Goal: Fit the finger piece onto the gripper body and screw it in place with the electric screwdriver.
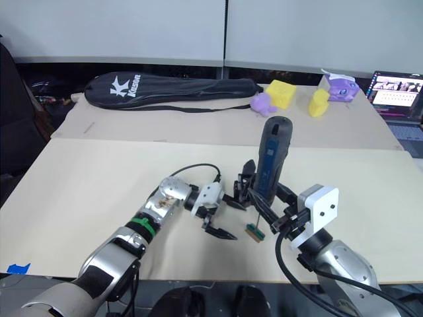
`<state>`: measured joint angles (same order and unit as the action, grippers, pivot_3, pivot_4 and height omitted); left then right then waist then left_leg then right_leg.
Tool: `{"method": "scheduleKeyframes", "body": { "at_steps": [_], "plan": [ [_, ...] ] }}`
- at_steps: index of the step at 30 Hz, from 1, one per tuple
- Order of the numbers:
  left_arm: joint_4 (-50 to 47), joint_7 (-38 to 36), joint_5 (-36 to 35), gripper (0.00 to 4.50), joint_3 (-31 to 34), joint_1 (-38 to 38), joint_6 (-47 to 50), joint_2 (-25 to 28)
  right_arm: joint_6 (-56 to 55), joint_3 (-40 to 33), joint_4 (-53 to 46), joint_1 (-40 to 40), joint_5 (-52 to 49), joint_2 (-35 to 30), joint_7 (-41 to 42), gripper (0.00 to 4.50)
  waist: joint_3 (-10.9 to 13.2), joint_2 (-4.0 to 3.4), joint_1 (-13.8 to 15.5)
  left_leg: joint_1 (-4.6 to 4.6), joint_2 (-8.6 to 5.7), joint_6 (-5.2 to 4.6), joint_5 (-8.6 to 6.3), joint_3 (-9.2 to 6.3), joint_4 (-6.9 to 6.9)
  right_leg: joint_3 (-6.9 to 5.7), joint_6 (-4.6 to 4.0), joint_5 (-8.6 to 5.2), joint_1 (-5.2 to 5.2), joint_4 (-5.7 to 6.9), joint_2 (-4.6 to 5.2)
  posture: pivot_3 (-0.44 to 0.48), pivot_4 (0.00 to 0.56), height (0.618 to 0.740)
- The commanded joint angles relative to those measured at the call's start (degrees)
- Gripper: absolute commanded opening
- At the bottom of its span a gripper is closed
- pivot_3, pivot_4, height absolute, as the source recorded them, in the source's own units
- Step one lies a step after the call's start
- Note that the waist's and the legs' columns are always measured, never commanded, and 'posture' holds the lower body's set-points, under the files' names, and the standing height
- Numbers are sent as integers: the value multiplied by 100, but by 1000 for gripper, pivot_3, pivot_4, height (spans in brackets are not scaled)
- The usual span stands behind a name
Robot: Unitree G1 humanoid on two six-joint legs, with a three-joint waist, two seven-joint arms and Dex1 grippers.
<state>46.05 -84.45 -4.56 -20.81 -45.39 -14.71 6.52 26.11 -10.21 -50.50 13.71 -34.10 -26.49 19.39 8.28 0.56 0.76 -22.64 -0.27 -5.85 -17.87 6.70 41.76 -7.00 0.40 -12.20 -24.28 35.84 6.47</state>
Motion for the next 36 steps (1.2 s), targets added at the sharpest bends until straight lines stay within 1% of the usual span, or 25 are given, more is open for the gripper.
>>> {"method": "scheduleKeyframes", "body": {
  "at_steps": [1, 12, 21, 36],
  "plan": [
    [-24, -7, 10, 4500, 62, -120, -88, -34, -80, -130, -351, -119, -121, -36, -36, 1897, 0, 0, 0, 0, 0, 0, 0, 0, 0, 0, 0, 0, 0, 0, 0, 0, 150, 740],
    [-19, 4, 7, 4500, 71, -132, -85, -39, -194, -88, -356, 62, -88, -55, 39, 1897, 0, 0, 0, 0, 0, 0, 0, 0, 0, 0, 0, 0, 0, 0, 0, 0, 150, 740],
    [-29, 3, -5, 4500, 78, -132, -84, -46, -482, -10, -254, 126, 445, -70, 235, 1897, 0, 0, -3, 0, 0, 0, 0, 0, 0, 0, 0, 0, 0, 1, -1, 0, 150, 740],
    [2, 19, -5, 4500, 87, -160, -93, -60, -455, -66, -384, 228, 459, -99, 326, 1897, 0, 0, -1, 0, 0, 0, 0, 0, 1, 0, 0, 0, 0, 1, 0, 0, 150, 740]
  ]
}}
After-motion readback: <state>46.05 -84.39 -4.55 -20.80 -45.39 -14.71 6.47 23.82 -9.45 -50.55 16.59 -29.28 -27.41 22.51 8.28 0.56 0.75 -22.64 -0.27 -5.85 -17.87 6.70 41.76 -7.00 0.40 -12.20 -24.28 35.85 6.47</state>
